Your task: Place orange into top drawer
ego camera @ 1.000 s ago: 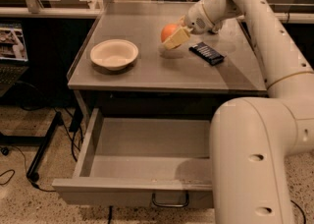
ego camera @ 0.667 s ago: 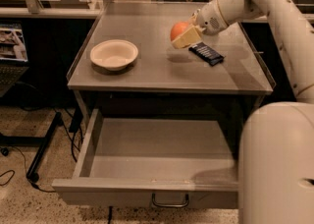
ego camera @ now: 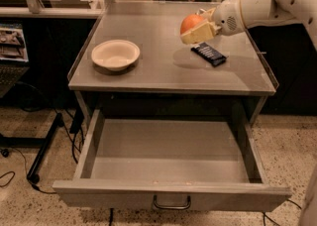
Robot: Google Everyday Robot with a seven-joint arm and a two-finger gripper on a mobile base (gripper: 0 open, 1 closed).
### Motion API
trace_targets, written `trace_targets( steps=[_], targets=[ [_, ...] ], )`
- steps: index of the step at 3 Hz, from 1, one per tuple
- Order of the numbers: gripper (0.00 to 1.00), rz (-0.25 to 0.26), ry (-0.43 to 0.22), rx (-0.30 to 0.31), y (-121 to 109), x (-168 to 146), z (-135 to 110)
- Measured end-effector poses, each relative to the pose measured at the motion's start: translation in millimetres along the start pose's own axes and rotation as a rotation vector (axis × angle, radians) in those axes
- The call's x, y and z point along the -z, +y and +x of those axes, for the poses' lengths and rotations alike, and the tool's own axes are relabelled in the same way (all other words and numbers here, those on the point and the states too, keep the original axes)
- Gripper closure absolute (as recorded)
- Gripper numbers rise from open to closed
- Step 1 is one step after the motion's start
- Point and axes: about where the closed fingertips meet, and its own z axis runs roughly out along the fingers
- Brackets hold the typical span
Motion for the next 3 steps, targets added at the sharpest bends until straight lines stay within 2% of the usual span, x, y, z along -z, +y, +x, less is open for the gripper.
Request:
trace_targets(
  steps=[1,2,3],
  targets=[
    [1.00,-0.002,0.000,0.000,0.1,-1.4,0.1],
    [1.00,-0.021,0.004,0.002,10.8,-6.5,0.3],
    [1.00,-0.030,-0.024,-0.018,37.9,-2.3,0.9]
  ],
)
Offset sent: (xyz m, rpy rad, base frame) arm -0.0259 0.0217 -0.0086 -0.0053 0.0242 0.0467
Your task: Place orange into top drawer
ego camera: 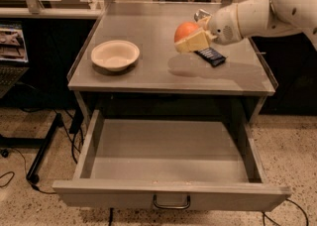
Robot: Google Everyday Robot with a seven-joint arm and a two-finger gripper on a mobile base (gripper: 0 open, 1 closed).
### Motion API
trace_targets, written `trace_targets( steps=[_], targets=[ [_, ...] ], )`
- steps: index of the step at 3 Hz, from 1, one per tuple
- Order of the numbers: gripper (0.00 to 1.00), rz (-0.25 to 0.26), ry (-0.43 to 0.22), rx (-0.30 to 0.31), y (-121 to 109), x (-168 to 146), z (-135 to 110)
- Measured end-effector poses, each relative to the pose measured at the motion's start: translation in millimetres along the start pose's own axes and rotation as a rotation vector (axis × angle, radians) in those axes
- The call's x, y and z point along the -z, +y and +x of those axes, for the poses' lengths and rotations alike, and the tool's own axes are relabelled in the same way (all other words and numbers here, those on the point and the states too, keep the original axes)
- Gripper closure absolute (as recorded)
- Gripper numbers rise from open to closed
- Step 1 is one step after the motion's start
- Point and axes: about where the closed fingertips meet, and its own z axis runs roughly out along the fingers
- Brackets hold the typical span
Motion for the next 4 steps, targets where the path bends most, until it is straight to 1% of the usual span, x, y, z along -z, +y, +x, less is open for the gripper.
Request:
trace_targets(
  steps=[1,2,3,4],
  targets=[
    [1.00,0.007,-0.042,-0.060,37.7,7.9,12.9],
    [1.00,0.010,-0.060,-0.135,70.2,7.9,37.7],
    [1.00,0.038,-0.056,-0.175,94.7,2.0,56.3],
    [1.00,0.032,-0.054,-0.179,99.6,1.6,58.2]
  ],
)
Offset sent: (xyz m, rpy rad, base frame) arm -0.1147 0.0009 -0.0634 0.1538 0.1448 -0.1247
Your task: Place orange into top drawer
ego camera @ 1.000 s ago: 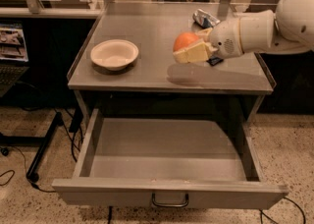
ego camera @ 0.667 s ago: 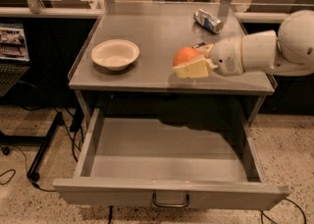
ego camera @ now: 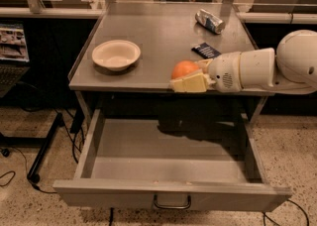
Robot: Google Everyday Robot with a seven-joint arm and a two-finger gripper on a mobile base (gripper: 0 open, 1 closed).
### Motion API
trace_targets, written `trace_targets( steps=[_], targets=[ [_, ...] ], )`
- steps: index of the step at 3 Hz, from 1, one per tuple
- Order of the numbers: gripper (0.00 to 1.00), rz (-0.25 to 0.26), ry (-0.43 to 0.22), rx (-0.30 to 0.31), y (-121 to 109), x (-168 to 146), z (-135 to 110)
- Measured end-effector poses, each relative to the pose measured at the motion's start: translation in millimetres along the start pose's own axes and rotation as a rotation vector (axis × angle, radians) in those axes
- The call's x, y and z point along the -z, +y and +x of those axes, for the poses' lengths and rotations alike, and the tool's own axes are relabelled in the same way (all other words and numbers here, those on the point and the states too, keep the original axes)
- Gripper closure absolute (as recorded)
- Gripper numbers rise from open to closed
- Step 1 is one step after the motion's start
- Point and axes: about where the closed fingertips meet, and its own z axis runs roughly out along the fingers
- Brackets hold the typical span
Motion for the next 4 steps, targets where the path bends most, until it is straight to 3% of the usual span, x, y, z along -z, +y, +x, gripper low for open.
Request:
trace_targets(
  steps=[1,2,3,4],
  targets=[
    [1.00,-0.021,0.007,-0.025,27.5,1.1,12.1],
    [1.00,0.018,0.008,-0.089,44.5,13.7,41.0],
    [1.00,0.083,0.006,-0.146,51.6,22.5,69.2],
    [1.00,0.153,0.024,-0.191,35.7,16.2,104.9]
  ],
)
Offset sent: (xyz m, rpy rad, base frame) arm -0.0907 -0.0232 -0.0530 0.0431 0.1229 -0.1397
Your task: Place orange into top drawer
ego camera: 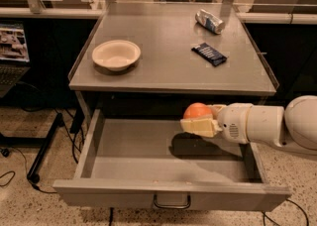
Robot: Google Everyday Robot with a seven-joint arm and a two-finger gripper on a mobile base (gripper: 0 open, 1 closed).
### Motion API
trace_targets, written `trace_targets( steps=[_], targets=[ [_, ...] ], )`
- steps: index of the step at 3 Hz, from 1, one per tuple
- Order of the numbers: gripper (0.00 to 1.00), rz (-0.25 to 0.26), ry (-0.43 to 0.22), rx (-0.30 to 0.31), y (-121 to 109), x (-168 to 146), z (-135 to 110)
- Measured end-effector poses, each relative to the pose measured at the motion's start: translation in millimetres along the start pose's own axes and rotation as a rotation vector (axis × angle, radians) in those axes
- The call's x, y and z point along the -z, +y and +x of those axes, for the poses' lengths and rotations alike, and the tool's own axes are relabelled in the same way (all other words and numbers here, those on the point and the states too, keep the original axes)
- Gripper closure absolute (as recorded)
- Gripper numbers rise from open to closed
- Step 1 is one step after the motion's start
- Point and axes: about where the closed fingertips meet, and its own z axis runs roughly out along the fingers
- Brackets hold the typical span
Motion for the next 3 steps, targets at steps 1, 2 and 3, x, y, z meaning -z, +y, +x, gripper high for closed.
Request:
trace_targets(
  steps=[1,2,3],
  targets=[
    [1.00,0.017,0.052,-0.021,-19.5,-23.5,21.3],
    [1.00,0.003,0.140,-0.049,-31.8,-50.3,48.2],
    [1.00,-0.010,0.224,-0.079,-39.8,-70.9,72.6]
  ],
)
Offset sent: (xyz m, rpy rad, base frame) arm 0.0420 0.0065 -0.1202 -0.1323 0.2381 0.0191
